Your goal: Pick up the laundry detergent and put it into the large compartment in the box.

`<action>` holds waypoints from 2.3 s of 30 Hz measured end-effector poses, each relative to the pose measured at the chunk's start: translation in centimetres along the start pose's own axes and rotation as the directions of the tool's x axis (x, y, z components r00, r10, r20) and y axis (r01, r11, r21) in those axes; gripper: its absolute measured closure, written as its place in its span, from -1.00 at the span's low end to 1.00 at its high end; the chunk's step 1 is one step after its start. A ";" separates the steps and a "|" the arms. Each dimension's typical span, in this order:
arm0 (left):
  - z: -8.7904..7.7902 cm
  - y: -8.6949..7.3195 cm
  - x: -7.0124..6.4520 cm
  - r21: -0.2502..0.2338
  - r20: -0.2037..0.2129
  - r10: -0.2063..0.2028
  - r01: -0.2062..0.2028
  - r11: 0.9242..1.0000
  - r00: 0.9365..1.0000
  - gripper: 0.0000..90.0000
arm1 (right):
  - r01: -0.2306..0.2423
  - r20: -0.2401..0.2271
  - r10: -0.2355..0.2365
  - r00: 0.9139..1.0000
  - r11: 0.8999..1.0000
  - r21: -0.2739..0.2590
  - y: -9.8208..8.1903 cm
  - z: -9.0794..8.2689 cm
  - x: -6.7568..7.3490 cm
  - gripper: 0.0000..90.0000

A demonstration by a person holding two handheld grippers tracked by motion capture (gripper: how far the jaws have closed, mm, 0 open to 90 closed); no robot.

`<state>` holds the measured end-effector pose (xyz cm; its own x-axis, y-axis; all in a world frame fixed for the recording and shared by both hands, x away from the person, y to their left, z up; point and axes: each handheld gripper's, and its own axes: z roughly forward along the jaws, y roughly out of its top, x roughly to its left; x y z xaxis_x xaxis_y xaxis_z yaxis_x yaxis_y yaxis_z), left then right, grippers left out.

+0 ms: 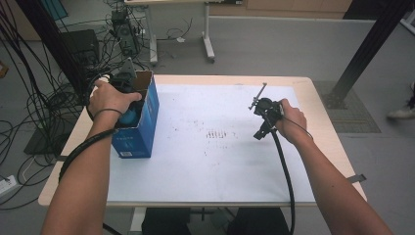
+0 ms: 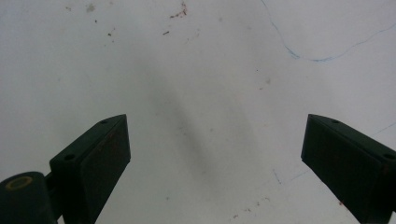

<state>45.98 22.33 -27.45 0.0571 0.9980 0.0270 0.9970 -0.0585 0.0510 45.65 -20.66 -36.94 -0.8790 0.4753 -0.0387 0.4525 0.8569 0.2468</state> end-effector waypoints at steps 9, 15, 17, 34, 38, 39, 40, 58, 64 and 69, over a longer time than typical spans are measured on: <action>0.0 0.0 0.0 -0.001 0.000 0.001 -0.001 1.000 1.000 -0.16 | -0.004 -0.003 0.004 1.000 1.000 -0.003 -0.1 0.0 0.0 -0.83; 0.0 0.0 0.0 -0.004 -0.001 -0.001 0.001 1.000 1.000 -0.16 | -0.004 0.000 0.004 1.000 1.000 -0.002 0.0 0.0 0.0 -0.83; 0.0 0.0 0.0 -0.003 -0.001 -0.001 0.001 1.000 1.000 -0.16 | -0.003 -0.001 0.003 1.000 1.000 -0.002 0.0 0.0 0.0 -0.83; 0.0 0.0 0.0 0.000 -0.002 -0.003 0.003 1.000 1.000 -0.16 | -0.006 0.002 0.006 1.000 1.000 -0.006 -0.2 -0.2 0.0 -0.83; 0.0 -0.1 0.0 -0.002 -0.003 -0.004 0.004 1.000 1.000 -0.16 | -0.007 0.001 0.007 1.000 1.000 -0.006 -0.2 -0.2 0.0 -0.83; 0.0 -0.1 -0.1 -0.004 -0.002 -0.006 0.005 1.000 1.000 -0.16 | -0.006 0.002 0.006 1.000 1.000 -0.006 -0.2 -0.2 0.0 -0.83; 0.0 -0.1 -0.1 -0.004 -0.002 -0.006 0.005 1.000 1.000 -0.17 | -0.006 0.002 0.006 1.000 1.000 -0.006 -0.2 -0.2 0.0 -0.83; -0.4 -0.2 0.3 -0.015 -0.006 -0.021 0.021 1.000 1.000 -0.30 | -0.001 0.005 0.001 1.000 1.000 -0.002 -0.1 -0.3 0.2 -0.83; -1.2 -0.2 0.3 -0.015 -0.009 -0.022 0.022 1.000 1.000 -0.35 | 0.000 0.009 0.000 1.000 1.000 -0.002 -0.1 -0.4 0.1 -0.83; -2.0 -0.3 0.2 -0.020 0.001 -0.028 0.028 0.999 1.000 -0.40 | 0.000 0.012 0.000 1.000 1.000 -0.002 -0.2 -0.5 0.1 -0.83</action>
<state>45.58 22.48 -25.51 0.0296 0.9993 0.0245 0.9969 -0.0313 0.0722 45.40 -20.86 -36.49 -0.8769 0.4780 -0.0500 0.4526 0.8564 0.2485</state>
